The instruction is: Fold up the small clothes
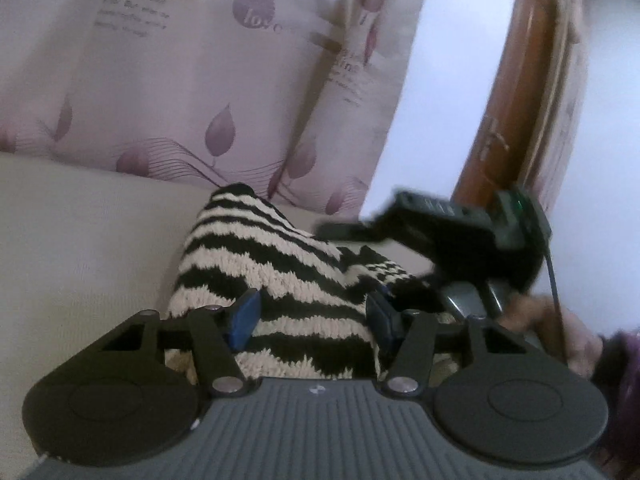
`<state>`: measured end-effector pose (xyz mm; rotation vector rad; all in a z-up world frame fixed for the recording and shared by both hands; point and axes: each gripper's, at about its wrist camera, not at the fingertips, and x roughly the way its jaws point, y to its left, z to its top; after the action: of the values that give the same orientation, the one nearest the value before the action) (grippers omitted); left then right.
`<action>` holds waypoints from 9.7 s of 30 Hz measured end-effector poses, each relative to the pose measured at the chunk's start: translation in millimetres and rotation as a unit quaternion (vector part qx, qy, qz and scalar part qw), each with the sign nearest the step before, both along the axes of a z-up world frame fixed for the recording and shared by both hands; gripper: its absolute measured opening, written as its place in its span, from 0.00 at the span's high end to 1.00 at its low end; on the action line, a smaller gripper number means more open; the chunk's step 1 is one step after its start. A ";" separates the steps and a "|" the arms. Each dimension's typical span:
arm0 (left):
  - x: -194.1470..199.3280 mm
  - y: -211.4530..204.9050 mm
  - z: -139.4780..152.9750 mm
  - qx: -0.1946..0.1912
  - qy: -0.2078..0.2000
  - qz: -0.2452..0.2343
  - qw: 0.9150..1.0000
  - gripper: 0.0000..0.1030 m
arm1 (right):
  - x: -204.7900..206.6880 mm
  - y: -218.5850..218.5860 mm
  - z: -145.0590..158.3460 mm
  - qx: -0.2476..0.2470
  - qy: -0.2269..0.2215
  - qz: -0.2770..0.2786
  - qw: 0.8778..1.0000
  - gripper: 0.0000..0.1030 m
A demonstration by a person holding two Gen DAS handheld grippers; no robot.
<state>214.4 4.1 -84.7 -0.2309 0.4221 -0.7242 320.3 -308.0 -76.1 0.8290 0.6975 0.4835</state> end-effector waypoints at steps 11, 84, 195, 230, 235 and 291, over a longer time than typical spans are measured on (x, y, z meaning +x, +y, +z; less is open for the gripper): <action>-26.0 19.7 42.9 -0.051 -0.042 0.055 0.996 0.04 | 9.1 -31.0 61.4 -0.051 -0.097 -0.014 0.994 0.83; 31.1 -95.5 18.5 0.054 0.011 0.034 0.998 0.78 | 2.9 -85.8 -12.5 -0.193 -0.063 0.010 0.979 0.86; 14.7 -99.2 2.9 0.147 -0.002 0.124 0.981 0.01 | -110.2 -66.7 -26.1 -0.367 -0.173 -0.046 0.913 0.79; 12.4 -101.2 2.9 0.158 -0.010 0.131 0.979 0.00 | -111.2 -67.3 -26.0 -0.367 -0.174 -0.050 0.913 0.76; 12.3 -101.0 3.1 0.158 -0.010 0.131 0.979 0.00 | -111.4 -67.3 -25.8 -0.367 -0.174 -0.050 0.912 0.75; 2.8 -114.6 3.9 0.192 -0.036 0.146 0.970 0.00 | -109.1 -70.9 -27.0 -0.356 -0.149 -0.080 0.919 0.00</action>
<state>217.2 -110.5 -80.9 0.0978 0.4381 -0.3502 211.2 -378.9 -103.0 0.1129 0.4616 0.1713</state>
